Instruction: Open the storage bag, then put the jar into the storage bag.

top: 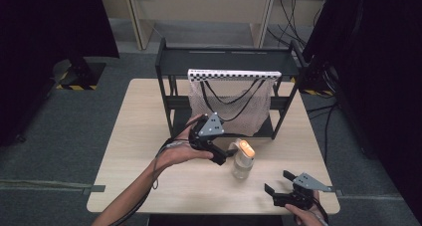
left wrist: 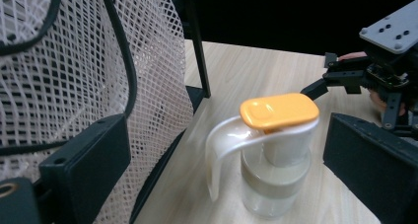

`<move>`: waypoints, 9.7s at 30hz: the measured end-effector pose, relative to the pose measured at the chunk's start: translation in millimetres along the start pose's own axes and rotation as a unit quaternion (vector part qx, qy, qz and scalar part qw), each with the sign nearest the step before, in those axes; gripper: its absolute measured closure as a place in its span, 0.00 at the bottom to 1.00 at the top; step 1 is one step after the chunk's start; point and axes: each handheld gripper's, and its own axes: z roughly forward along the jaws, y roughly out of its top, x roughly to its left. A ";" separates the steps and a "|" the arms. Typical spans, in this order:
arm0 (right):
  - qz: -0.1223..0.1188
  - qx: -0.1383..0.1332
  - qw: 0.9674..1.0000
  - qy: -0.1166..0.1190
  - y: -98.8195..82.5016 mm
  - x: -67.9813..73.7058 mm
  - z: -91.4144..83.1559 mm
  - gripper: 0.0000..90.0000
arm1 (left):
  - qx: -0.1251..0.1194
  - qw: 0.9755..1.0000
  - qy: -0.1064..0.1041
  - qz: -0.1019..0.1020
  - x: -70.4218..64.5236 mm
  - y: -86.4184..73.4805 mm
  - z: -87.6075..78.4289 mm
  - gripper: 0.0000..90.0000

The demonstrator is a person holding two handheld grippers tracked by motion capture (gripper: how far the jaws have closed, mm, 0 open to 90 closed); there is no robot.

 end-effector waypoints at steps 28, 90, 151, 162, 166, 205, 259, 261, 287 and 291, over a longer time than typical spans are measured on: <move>0.011 0.003 1.000 0.004 -2.9 -2.5 0.9 0.05 | 0.052 0.998 0.029 -0.013 25.3 27.2 45.4 0.05; 0.030 -0.001 0.999 0.011 -7.8 -7.9 -0.7 0.06 | 0.015 0.996 -0.084 -0.038 -1.3 19.2 13.7 0.04; -0.019 -0.059 0.997 0.049 48.0 35.7 7.4 0.16 | -0.028 0.994 -0.100 -0.033 -14.0 26.0 -1.5 0.02; -0.044 -0.071 0.995 0.062 64.4 44.6 18.9 0.31 | -0.025 0.994 -0.101 -0.029 -13.4 26.2 -1.6 0.03; -0.060 -0.077 0.993 0.059 71.2 47.9 24.2 0.36 | -0.025 0.994 -0.103 -0.032 -12.8 25.9 -1.6 0.03; -0.123 -0.101 0.985 0.065 106.4 61.8 5.2 0.64 | -0.022 0.994 -0.099 -0.029 -11.8 22.8 -0.6 0.03; -0.148 -0.147 0.974 0.089 332.8 110.8 10.6 0.64 | -0.021 0.996 -0.090 -0.019 -13.8 21.7 5.5 0.02; -0.149 -0.144 0.975 0.084 330.9 109.3 15.2 0.64 | -0.021 0.996 -0.090 -0.018 -14.2 21.9 6.0 0.02; -0.164 -0.121 0.977 0.057 297.1 100.8 53.5 0.64 | -0.029 0.995 -0.099 -0.018 -16.1 26.0 1.3 0.02; -0.158 -0.116 0.980 0.047 285.1 93.2 56.6 0.63 | -0.031 0.994 -0.101 -0.021 -15.2 23.5 1.4 0.02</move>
